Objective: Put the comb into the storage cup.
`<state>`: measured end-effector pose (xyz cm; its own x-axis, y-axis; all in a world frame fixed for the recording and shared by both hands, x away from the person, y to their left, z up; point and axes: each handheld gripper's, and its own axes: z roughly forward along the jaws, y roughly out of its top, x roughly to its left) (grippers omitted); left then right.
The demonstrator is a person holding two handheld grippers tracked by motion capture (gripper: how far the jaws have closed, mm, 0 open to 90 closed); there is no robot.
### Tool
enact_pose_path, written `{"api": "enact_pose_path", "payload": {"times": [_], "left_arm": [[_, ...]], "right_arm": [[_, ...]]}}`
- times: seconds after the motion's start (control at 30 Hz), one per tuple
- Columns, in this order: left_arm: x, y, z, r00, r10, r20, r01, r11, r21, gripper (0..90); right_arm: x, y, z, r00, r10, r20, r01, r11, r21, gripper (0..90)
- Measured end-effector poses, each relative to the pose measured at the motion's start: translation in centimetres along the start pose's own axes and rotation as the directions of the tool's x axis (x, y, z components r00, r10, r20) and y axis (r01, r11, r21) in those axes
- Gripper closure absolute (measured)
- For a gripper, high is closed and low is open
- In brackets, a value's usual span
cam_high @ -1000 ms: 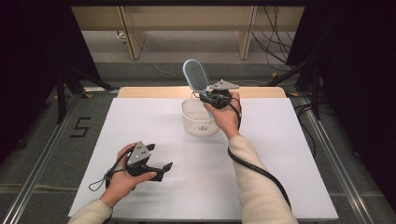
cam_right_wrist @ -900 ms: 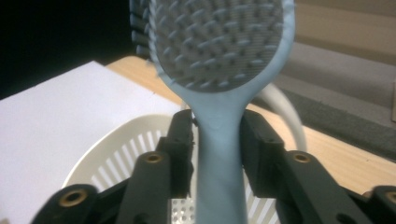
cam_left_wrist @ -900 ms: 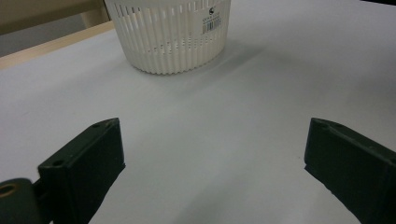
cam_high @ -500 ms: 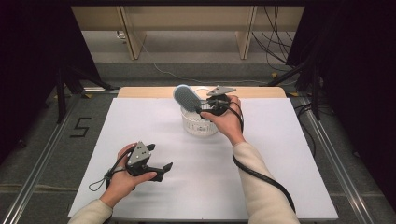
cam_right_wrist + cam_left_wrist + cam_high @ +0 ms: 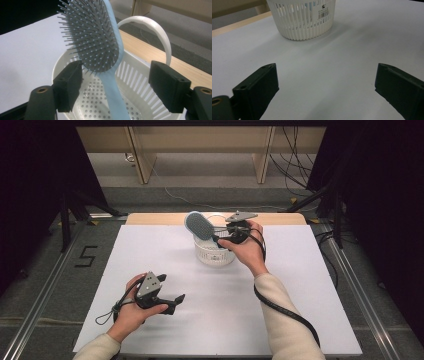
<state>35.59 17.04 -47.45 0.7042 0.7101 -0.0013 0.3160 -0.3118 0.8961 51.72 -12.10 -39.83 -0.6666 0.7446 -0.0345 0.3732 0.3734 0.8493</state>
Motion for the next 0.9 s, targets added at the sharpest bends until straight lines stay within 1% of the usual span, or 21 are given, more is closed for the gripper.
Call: {"api": "enact_pose_path", "payload": {"times": [0.17,0.5,0.57,0.73,0.9], "left_arm": [[0.0,0.0,0.0,1.0000,0.002,-0.001,-0.002,1.0000,0.001,4.5],[0.0,0.0,0.0,1.0000,0.000,0.000,0.000,1.0000,0.002,4.5],[0.0,0.0,0.0,1.0000,0.000,0.000,0.000,1.0000,0.002,4.5],[0.0,0.0,0.0,1.0000,0.001,-0.002,-0.001,1.0000,0.004,4.5],[0.0,-0.1,0.1,1.0000,0.000,0.000,0.000,1.0000,0.006,4.6]], "right_arm": [[0.1,0.1,-0.6,0.9999,-0.009,-0.005,0.009,1.000,0.010,24.7],[0.2,-0.6,-1.9,0.9996,-0.019,-0.020,0.020,1.000,0.023,21.5],[0.0,-0.8,-2.3,0.9995,-0.024,-0.023,0.024,0.999,0.024,21.3],[-0.2,-1.6,-3.0,0.9993,-0.016,-0.033,0.016,0.999,0.029,20.8],[-0.2,-2.5,-3.7,0.9993,-0.017,-0.033,0.018,1.000,0.021,20.6]]}}
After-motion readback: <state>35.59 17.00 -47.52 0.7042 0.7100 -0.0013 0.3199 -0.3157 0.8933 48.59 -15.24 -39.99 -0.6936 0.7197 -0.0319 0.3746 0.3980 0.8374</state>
